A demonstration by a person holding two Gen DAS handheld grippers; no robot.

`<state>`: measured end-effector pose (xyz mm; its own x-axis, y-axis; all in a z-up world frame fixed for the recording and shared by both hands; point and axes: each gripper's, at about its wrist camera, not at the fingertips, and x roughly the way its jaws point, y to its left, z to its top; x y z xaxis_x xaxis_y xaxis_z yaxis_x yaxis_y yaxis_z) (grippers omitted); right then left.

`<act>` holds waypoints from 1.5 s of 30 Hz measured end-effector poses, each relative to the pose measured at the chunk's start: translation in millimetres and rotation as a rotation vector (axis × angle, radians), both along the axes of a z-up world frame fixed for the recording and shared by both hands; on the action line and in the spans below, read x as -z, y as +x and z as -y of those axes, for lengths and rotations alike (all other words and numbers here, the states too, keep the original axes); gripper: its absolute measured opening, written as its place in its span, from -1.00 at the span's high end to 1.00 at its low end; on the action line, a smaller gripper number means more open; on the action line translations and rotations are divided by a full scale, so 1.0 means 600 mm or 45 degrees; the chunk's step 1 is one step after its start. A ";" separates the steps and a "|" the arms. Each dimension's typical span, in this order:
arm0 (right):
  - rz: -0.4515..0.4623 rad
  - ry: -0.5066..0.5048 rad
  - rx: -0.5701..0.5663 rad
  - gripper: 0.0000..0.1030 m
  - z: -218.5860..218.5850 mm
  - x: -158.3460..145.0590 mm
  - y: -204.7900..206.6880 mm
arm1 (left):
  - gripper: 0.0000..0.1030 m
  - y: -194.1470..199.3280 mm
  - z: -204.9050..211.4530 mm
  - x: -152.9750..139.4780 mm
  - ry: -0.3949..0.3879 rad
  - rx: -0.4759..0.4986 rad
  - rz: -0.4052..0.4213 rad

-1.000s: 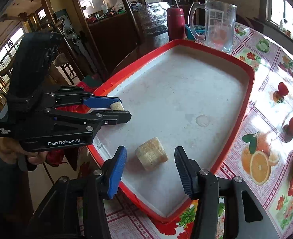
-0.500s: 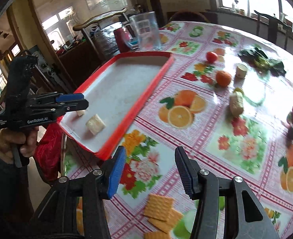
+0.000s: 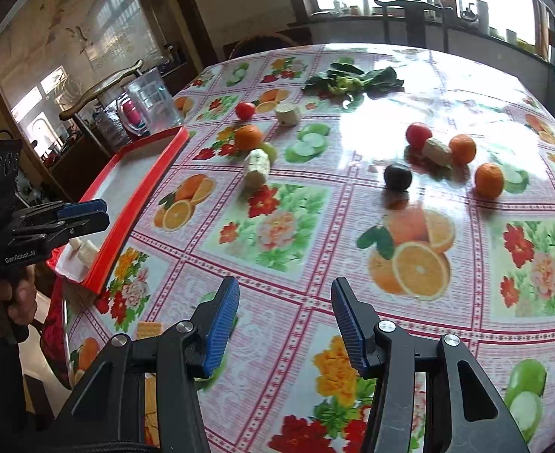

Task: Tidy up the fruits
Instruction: 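Grasp the ribbed cream roll with the left gripper while the right grasps an orange, then carry the roll and the orange over the tray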

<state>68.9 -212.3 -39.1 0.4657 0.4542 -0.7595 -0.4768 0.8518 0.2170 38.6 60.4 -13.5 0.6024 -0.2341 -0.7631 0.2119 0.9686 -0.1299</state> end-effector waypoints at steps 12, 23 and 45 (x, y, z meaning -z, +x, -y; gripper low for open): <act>0.022 -0.065 0.179 -0.01 0.097 0.013 0.057 | 0.27 0.074 0.093 0.014 -0.013 0.117 -0.064; 0.077 -0.140 0.342 -0.01 0.159 0.014 0.157 | 0.27 0.160 0.120 0.046 -0.015 0.090 -0.121; 0.098 -0.098 0.351 0.38 0.154 0.014 0.181 | 0.29 0.215 0.126 0.076 -0.041 0.038 -0.109</act>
<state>177.5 -304.6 -47.7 0.6211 0.2449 -0.7445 -0.2380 0.9640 0.1185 167.4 -15.3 -59.1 0.5276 -0.2761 -0.8034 0.2277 0.9571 -0.1794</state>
